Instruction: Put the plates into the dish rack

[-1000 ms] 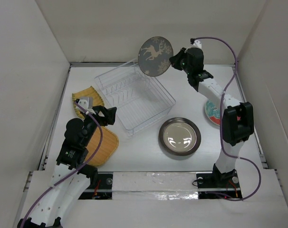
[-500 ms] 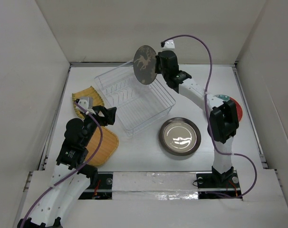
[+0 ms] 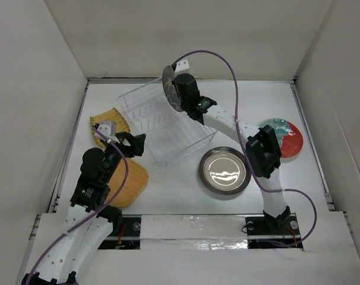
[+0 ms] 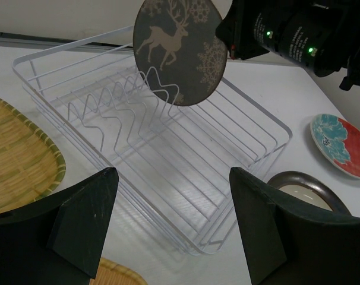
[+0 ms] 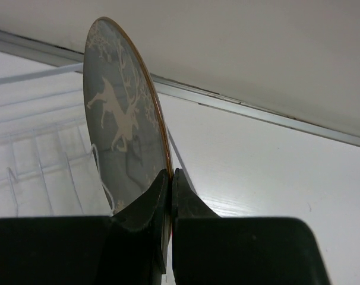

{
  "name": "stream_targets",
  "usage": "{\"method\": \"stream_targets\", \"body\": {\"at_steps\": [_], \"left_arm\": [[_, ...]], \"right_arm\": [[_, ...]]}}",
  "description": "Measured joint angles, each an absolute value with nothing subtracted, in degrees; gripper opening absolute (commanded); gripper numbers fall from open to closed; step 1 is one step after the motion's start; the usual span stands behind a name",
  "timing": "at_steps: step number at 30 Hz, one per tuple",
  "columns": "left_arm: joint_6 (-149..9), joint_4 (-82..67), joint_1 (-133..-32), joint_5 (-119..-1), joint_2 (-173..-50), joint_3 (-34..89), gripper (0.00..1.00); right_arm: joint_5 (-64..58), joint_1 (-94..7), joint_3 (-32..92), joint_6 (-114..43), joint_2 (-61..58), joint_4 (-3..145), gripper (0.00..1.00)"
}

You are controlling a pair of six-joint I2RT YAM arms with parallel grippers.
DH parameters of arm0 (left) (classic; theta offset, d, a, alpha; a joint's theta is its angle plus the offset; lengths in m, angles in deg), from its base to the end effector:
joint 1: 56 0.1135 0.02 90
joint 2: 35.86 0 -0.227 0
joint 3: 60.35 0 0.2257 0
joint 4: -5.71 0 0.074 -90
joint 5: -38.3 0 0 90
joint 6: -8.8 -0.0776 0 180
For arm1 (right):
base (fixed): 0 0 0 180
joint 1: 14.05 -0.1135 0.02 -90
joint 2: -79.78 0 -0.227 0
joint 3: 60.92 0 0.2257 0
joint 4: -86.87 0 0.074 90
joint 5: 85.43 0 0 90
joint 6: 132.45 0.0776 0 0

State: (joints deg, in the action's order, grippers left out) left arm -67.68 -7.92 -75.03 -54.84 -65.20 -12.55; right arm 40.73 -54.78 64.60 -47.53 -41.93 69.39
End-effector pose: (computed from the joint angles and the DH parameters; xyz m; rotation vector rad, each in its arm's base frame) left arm 0.1755 -0.0650 0.3089 0.1172 1.5021 -0.4989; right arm 0.4067 0.2898 0.2893 -0.2612 1.7449 -0.1200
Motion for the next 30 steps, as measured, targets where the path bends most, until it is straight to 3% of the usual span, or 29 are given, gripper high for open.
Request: {"method": "stream_targets", "body": {"at_steps": [4,5,7,10,15,17,18,19,20,21,23,24,25,26,28,29,30], "left_arm": [[-67.68,-7.92,-75.0,-54.84,-65.2,-12.55,0.73],[-67.68,-7.92,-75.03,-54.84,-65.2,-12.55,0.73],[-67.68,-7.92,-75.03,-54.86,-65.2,-12.55,0.73],[-67.68,-7.92,-75.0,-54.86,-65.2,-12.55,0.73],[-67.68,-7.92,-75.03,-54.88,-65.23,-12.55,0.73],[-67.66,-7.92,-75.03,-54.93,-65.23,-12.55,0.72],[-67.66,-7.92,-75.03,-54.95,-65.2,-12.55,0.71],[-67.64,-7.92,-75.03,-55.01,-65.14,-12.55,0.69],[-67.62,-7.92,-75.03,-55.1,-64.99,-12.55,0.67],[-67.64,-7.95,-75.0,-55.21,-64.85,-12.55,0.63],[-67.46,-7.97,-75.18,-55.38,-64.42,-12.55,0.42],[-67.36,-7.99,-75.42,-55.45,-64.15,-12.55,0.27],[-67.22,-8.01,-75.62,-55.6,-63.87,-12.55,0.07],[-67.03,-8.01,-75.86,-55.76,-63.67,-12.55,0.01],[-67.49,-8.08,-76.1,-55.87,-63.19,-12.55,0.0],[-67.46,-8.08,-76.29,-55.87,-62.97,-12.55,0.0],[-67.46,-8.08,-76.49,-55.76,-62.82,-12.55,0.0]], "right_arm": [[43.25,-57.12,65.04,-50.26,-44.46,69.5,0.0],[43.68,-57.53,65.23,-50.57,-45.4,69.37,0.05],[45.54,-58.41,66.5,-50.64,-46.74,70.42,0.18],[45.93,-58.69,68.07,-49.7,-47.13,70.37,0.55],[42.61,-57.62,67.75,-44.63,-43.98,68.04,0.75],[38.92,-56.07,61.08,-40.58,-37.38,67.97,0.72],[37.43,-54.89,57.08,-38.51,-32.97,67.16,0.63],[35.18,-53.25,50.83,-36.06,-27.39,69.89,0.43],[33.74,-51.17,43.51,-33.39,-20.88,72.23,0.0],[32.8,-48.57,36.16,-30.42,-13.45,73.72,0.0],[32.21,-41.47,21.3,-23.42,1.06,79.99,0.0],[32.27,-37.34,14.04,-19.82,8.32,82.2,0.0],[32.8,-32.35,7.57,-15.73,15.05,83.64,0.0],[32.69,-27.17,1.63,-11.99,20.49,84.32,0.0],[33.06,-18.15,-7.57,-5.55,28.69,83.66,0.18],[31.97,-13.56,-11.2,-3.05,31.14,82.77,0.44],[30.5,-9.67,-14.11,-0.87,32.45,81.7,0.58]]}}
